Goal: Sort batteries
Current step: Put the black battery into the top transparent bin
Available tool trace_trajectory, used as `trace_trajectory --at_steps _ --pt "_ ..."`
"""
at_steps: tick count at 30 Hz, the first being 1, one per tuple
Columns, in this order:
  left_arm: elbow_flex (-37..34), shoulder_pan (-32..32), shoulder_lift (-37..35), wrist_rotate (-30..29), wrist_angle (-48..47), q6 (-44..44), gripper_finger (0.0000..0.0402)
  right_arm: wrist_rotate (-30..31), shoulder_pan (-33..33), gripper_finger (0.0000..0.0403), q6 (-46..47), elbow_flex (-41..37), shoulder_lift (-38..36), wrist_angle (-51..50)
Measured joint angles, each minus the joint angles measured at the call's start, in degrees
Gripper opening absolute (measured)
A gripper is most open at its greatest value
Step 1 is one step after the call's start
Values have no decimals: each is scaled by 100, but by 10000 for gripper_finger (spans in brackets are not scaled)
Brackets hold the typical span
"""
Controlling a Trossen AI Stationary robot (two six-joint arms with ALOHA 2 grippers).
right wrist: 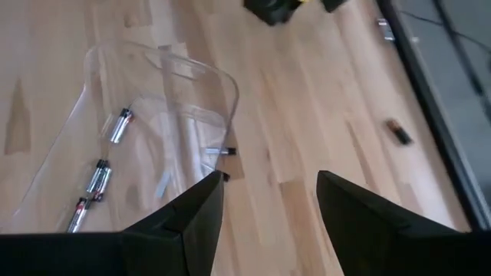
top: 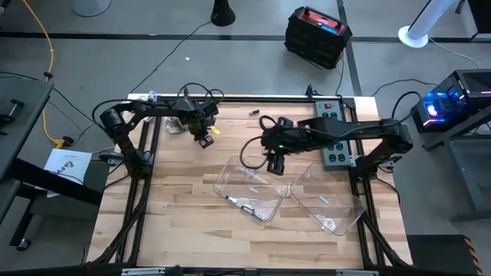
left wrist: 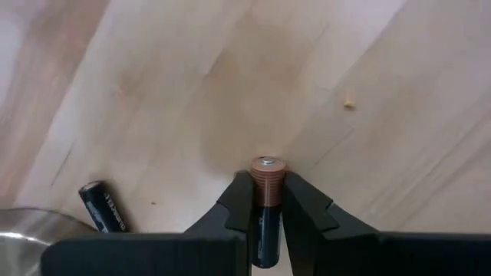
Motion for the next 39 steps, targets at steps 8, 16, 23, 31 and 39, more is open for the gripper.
trace_trajectory --at_steps 8,16,23,31,39 --pt "11 -70 -1363 214 399 33 30 852 409 204 1623 0 -907 -845" --pt "34 -1191 -2431 1301 2206 -357 30 -484 892 204 4335 0 -1017 -2166" --pt "26 -2112 -2487 1314 3397 -601 30 -1117 1530 175 5140 -420 -480 -2787" --pt "24 -2025 -3580 1273 3401 -575 31 -1488 1778 14 6037 -2565 -496 -1949" --pt "24 -1805 -4802 952 2854 -537 30 -962 1031 3 6048 -3962 -490 -460"
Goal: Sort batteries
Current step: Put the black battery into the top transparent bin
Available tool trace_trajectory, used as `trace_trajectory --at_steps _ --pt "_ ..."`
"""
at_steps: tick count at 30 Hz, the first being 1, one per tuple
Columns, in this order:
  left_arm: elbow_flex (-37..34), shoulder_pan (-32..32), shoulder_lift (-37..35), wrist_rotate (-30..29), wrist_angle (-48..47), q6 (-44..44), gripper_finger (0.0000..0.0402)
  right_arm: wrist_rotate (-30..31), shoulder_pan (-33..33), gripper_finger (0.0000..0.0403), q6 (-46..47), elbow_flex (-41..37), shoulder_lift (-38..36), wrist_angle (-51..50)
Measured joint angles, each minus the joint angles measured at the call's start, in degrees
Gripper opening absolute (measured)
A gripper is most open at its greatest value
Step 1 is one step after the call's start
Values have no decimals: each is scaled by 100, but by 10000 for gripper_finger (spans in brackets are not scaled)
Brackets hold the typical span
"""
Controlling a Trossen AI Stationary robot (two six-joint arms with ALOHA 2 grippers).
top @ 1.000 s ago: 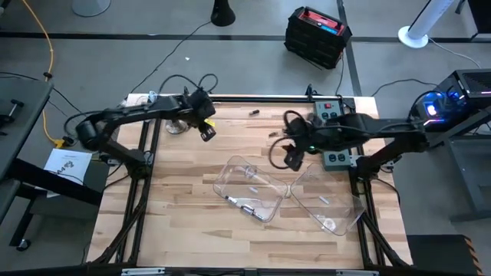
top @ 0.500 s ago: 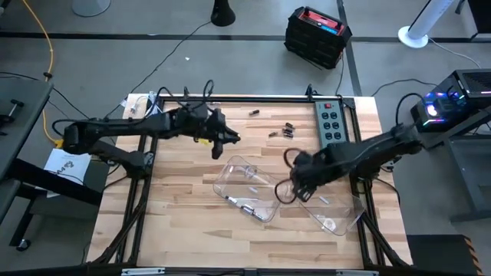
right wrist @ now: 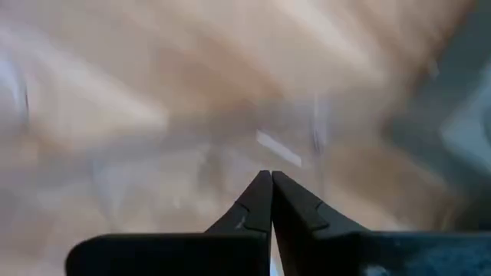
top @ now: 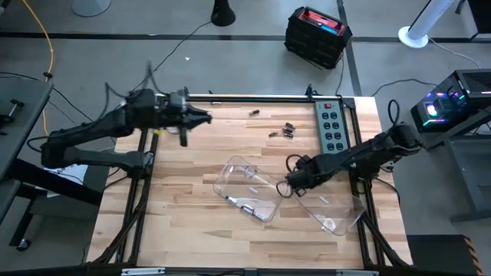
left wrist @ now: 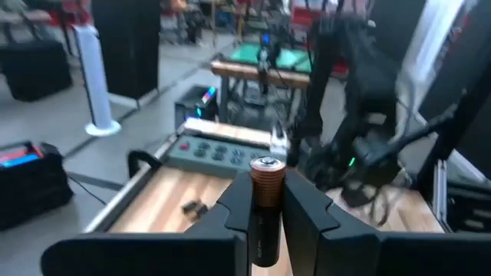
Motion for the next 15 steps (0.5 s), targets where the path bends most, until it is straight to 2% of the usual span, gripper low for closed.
trace_trajectory --at_steps 4,9,15 --pt "2 -3 -540 -236 -286 -34 30 480 -545 1 -398 -376 -2 1151" --pt "3 -2 -1048 -568 -624 -121 30 917 -1277 0 -1337 -455 2 2848" --pt "7 -1 -1363 -854 -841 -127 30 903 -2064 0 -2165 -445 171 4680"
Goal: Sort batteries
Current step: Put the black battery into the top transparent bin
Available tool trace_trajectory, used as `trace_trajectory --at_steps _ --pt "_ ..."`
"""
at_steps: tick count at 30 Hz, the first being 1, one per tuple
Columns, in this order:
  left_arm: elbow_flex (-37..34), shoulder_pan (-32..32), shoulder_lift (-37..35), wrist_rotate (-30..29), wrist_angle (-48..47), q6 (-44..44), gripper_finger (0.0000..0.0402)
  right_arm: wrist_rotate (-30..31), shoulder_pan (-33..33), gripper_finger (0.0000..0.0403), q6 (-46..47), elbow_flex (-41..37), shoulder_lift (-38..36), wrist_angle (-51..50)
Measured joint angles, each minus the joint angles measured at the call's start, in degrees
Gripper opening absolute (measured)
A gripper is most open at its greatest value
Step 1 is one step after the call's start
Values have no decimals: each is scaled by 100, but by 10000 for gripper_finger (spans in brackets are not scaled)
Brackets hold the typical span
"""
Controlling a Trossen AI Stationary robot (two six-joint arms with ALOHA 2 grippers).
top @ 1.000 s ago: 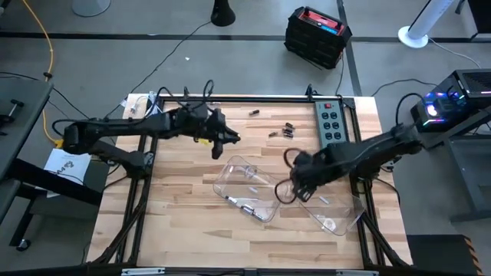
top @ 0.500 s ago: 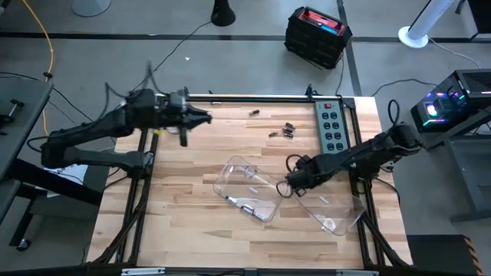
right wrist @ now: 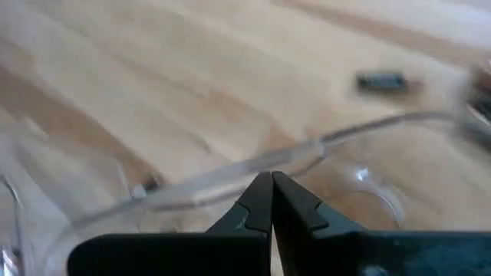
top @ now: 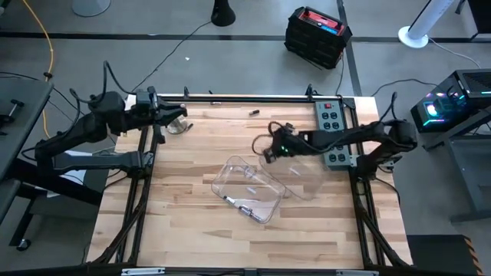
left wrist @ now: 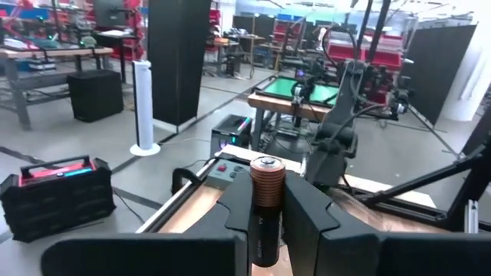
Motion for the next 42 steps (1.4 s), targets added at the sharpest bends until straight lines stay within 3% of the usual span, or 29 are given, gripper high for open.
trace_trajectory --at_steps 7,15,19,23,29,37,42 --pt "0 0 -60 -91 -52 3 30 -412 -321 0 -151 358 1046 1929" --pt "0 0 129 -152 -32 96 30 -1152 -524 0 -1314 3146 3038 1867" --pt "0 0 172 -154 -35 100 30 -1660 -626 0 -2024 4630 3522 1116" --pt "0 0 228 -168 -126 107 30 -1614 -724 0 -3029 5736 3567 -448" --pt "-24 2 685 -432 -625 297 30 -970 -967 0 -4154 6836 3202 -2653" --pt "-596 356 2414 -460 -806 -41 31 -59 -1246 0 -4370 6998 2140 -4524" --pt "-492 702 3641 -427 -742 126 65 162 -1171 0 -4042 7001 1583 -5091"
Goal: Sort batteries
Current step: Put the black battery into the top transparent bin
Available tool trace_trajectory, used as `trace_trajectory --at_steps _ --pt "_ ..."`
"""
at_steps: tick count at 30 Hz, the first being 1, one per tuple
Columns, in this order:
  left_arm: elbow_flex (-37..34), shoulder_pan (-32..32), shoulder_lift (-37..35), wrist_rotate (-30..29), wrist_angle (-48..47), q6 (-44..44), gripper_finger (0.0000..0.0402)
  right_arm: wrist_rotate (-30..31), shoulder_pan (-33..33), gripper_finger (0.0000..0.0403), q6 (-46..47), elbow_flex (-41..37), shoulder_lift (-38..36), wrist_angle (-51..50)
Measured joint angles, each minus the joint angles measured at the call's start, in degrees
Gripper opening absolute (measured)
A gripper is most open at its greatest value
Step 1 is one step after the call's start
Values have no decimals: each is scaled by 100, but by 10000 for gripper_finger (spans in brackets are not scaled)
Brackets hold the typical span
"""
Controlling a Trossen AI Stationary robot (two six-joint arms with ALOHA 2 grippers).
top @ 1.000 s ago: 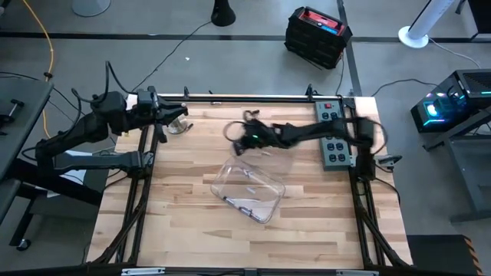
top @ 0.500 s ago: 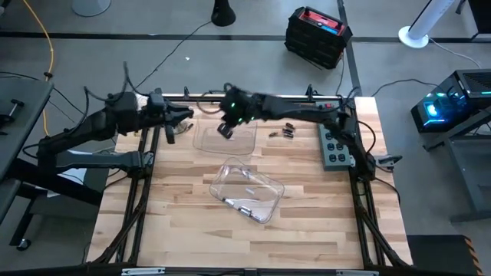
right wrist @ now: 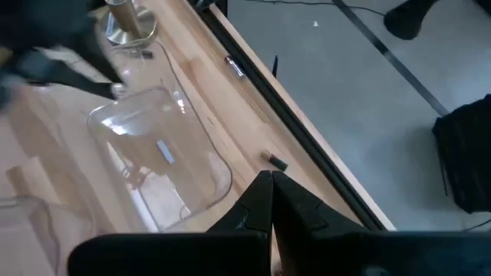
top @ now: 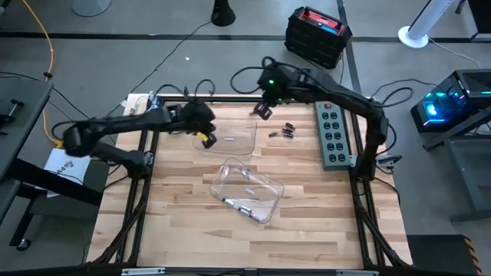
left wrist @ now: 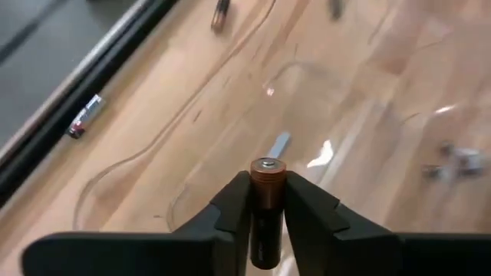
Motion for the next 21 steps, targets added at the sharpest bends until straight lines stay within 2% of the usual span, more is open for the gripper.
trace_trajectory --at_steps 4,8,10,12,16,21 --pt "278 205 619 358 -174 30 101 232 194 0 158 -2 -234 -292" --pt "701 313 666 641 -458 147 131 443 354 0 191 -8 -285 -488" --pt "906 380 531 634 -525 249 143 291 361 0 256 -131 -284 -434" --pt "1102 497 304 606 -659 356 152 -264 294 0 262 -391 -289 -261" --pt "1292 855 -427 566 -751 374 157 -1776 173 0 272 -1544 -282 1105" --pt "1208 1296 -1404 553 -809 176 158 -2453 122 0 889 -3275 -221 3883"
